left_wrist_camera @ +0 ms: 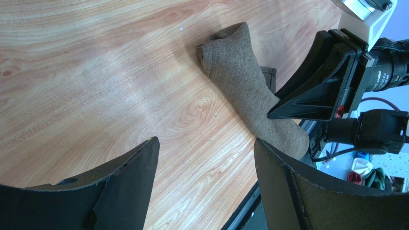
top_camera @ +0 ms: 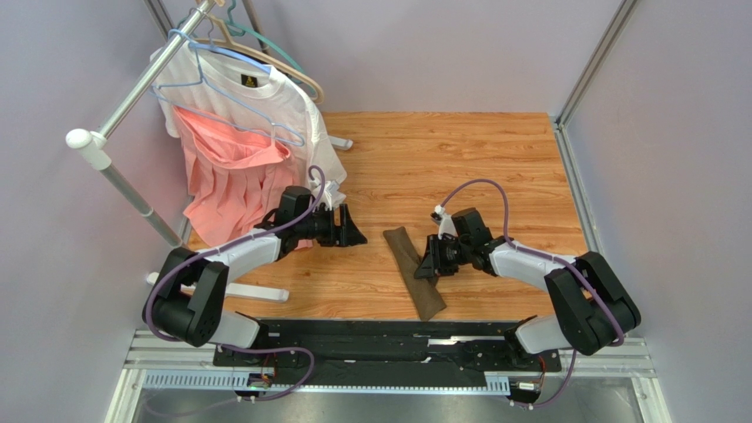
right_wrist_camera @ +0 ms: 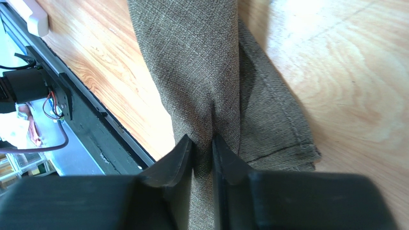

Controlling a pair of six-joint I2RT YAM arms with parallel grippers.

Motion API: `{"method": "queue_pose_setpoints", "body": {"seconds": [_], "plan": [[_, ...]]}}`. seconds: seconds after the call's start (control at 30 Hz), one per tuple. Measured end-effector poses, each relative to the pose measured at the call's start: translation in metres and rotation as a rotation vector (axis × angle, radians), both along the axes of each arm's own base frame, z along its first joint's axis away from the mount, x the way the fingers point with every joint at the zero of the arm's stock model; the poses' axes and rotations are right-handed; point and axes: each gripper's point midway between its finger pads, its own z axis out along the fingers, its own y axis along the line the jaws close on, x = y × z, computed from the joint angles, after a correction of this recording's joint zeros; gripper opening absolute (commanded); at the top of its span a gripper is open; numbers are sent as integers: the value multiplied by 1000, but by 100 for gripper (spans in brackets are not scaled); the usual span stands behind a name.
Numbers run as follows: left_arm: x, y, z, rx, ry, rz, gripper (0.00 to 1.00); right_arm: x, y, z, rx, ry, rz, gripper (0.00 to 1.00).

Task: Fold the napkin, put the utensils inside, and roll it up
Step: Roll the napkin with the utensil

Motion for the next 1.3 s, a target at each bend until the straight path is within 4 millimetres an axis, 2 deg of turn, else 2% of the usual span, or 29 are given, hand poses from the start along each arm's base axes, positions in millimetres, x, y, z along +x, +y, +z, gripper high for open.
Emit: {"method": "queue_pose_setpoints", "body": {"seconds": [0.23, 0.43, 0.6, 0.77, 0.83, 1.0, 1.07, 1.13, 1.23, 1.3], "plan": [[2, -4, -3, -17, 0, -18, 80, 1, -5, -1, -18, 5, 5, 50], [4, -19, -18, -26, 25, -59, 79, 2, -13, 7, -63, -13, 0, 56], [10, -41, -17, -42, 11, -110, 78, 7, -24, 28, -114, -77, -28, 60], [15, -45, -13, -56, -3, -104, 78, 16, -30, 64, -161, -197, -67, 59], [17, -42, -14, -53, 3, -84, 78, 17, -24, 78, -208, -267, -62, 59], [24, -33, -16, -83, 26, -17, 78, -1, 25, 100, -297, -410, 33, 59], [22, -28, -21, -80, 46, 2, 78, -2, 40, 94, -356, -432, 42, 58], [20, -24, -25, -78, 64, 12, 78, -2, 49, 80, -425, -439, 50, 57], [17, -21, -23, -81, 61, 19, 78, -5, 49, 46, -556, -422, 64, 56], [15, -20, -19, -85, 51, 20, 78, -7, 44, 33, -620, -415, 67, 55]]}}
